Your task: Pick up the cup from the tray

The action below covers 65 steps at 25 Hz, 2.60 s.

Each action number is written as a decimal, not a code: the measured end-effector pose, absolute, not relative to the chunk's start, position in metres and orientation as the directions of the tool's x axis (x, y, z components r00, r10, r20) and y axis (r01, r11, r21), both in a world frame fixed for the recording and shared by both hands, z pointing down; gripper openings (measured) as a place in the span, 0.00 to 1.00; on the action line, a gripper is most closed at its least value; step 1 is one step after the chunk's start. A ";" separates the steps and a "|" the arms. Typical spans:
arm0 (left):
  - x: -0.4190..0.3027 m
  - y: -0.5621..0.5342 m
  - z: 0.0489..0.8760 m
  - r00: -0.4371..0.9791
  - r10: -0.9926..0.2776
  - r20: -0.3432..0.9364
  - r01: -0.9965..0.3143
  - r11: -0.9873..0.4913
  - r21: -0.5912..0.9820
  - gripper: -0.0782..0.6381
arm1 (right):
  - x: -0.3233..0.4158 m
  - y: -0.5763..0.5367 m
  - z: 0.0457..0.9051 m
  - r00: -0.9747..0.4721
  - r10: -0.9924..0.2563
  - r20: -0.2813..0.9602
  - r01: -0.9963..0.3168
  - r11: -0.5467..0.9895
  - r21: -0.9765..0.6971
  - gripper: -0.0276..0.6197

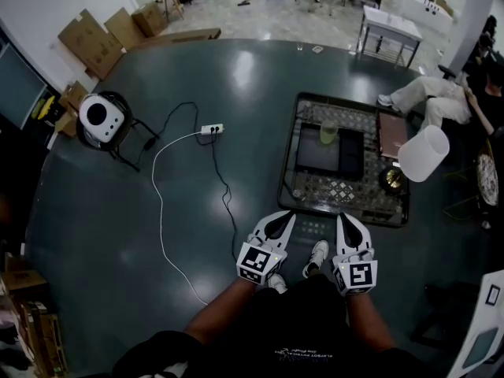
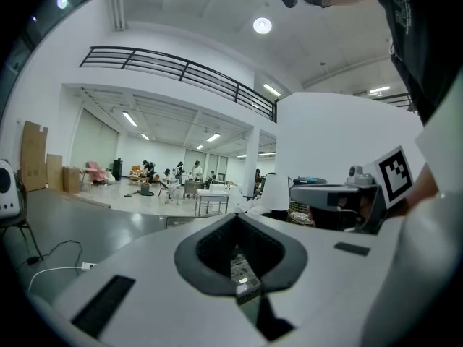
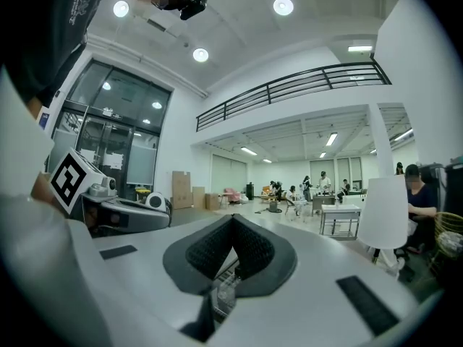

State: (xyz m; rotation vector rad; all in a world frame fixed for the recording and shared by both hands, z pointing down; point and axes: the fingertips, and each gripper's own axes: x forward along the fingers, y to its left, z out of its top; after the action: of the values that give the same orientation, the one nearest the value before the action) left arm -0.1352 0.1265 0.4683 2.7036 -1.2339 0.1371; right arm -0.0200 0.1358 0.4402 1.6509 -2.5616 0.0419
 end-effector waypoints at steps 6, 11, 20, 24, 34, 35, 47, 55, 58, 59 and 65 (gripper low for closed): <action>-0.114 0.102 0.470 0.660 -0.734 0.163 -0.751 -0.649 0.117 0.12 | -0.001 0.110 0.448 -0.408 -0.905 0.118 -0.909 0.414 0.036 0.04; -0.092 0.075 0.460 0.666 -0.730 0.156 -0.746 -0.654 0.126 0.12 | 0.009 0.085 0.454 -0.452 -0.886 0.104 -0.890 0.455 0.017 0.04; -0.070 0.028 0.464 0.641 -0.748 0.175 -0.767 -0.636 0.091 0.12 | 0.034 0.039 0.447 -0.476 -0.875 0.088 -0.878 0.478 0.005 0.04; -0.058 0.010 0.465 0.619 -0.765 0.178 -0.784 -0.615 0.083 0.12 | 0.046 0.023 0.439 -0.505 -0.860 0.076 -0.862 0.507 0.013 0.04; -0.031 -0.020 0.467 0.594 -0.776 0.213 -0.798 -0.602 0.030 0.12 | 0.059 0.003 0.436 -0.589 -0.807 0.033 -0.808 0.588 -0.024 0.04; -0.028 -0.020 0.468 0.593 -0.775 0.218 -0.798 -0.602 0.031 0.12 | 0.062 0.001 0.436 -0.591 -0.806 0.041 -0.807 0.590 -0.031 0.04; -0.001 -0.034 0.471 0.620 -0.756 0.212 -0.776 -0.630 0.021 0.12 | 0.097 -0.029 0.428 -0.535 -0.845 0.012 -0.843 0.534 -0.067 0.04; -0.012 -0.072 0.490 0.622 -0.747 0.235 -0.775 -0.631 0.046 0.12 | 0.091 -0.056 0.447 -0.510 -0.859 0.045 -0.860 0.508 -0.053 0.04; -0.012 -0.087 0.495 0.633 -0.736 0.240 -0.766 -0.640 0.060 0.12 | 0.090 -0.069 0.446 -0.491 -0.868 0.071 -0.871 0.489 -0.046 0.04; -0.011 -0.092 0.498 0.638 -0.731 0.242 -0.763 -0.643 0.067 0.12 | 0.089 -0.074 0.447 -0.490 -0.869 0.066 -0.872 0.487 -0.048 0.04; -0.016 -0.117 0.510 0.658 -0.707 0.258 -0.747 -0.657 0.104 0.12 | 0.091 -0.094 0.464 -0.461 -0.883 0.091 -0.887 0.455 -0.080 0.04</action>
State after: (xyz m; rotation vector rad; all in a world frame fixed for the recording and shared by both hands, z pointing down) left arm -0.0159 -0.1168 0.5097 2.6739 -1.1865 0.2885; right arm 0.0906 -0.0939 0.4638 1.6115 -2.6486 0.1794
